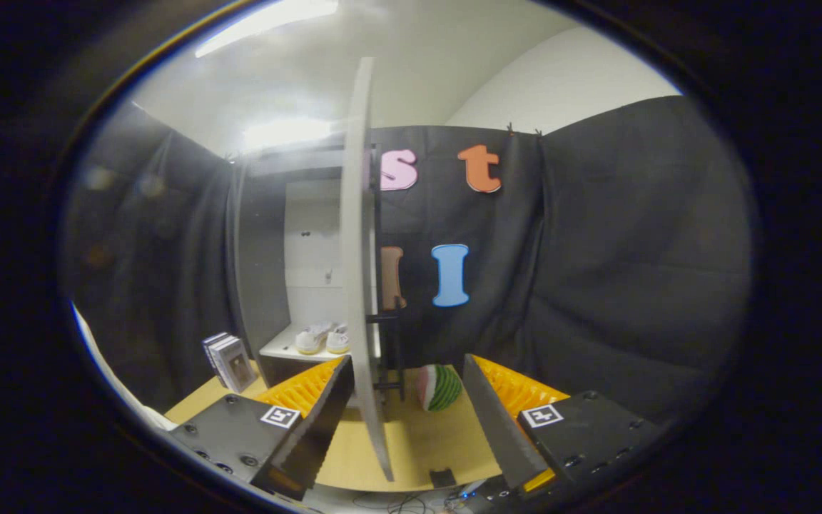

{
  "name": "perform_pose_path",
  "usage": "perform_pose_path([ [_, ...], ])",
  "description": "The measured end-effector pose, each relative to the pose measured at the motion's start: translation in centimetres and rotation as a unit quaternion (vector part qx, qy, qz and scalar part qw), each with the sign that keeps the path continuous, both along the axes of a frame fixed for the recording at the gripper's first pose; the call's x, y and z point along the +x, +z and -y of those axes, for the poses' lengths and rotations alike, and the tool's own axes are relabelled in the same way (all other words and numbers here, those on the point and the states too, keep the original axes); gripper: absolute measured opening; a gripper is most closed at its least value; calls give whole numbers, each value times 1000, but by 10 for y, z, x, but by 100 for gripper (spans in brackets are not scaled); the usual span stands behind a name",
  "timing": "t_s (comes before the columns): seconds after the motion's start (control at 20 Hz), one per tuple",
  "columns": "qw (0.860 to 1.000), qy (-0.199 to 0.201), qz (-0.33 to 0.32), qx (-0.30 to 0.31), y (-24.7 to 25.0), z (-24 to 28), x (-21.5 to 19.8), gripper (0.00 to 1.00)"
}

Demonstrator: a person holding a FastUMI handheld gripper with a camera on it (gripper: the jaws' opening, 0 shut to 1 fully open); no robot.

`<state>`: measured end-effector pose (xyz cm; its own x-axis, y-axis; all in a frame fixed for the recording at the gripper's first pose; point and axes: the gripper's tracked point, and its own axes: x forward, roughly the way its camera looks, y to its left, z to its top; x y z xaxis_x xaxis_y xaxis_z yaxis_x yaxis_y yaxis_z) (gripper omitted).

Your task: Open the shoe cabinet door, grab the shoes and put them into the shoe cabinet, then close the shoe cabinet door.

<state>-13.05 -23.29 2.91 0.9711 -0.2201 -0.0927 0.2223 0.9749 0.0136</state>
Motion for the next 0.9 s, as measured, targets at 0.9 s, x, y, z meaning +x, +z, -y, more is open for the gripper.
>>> perform_pose_path([
  [0.9,997,79,4,18,-33,47,148,95],
])
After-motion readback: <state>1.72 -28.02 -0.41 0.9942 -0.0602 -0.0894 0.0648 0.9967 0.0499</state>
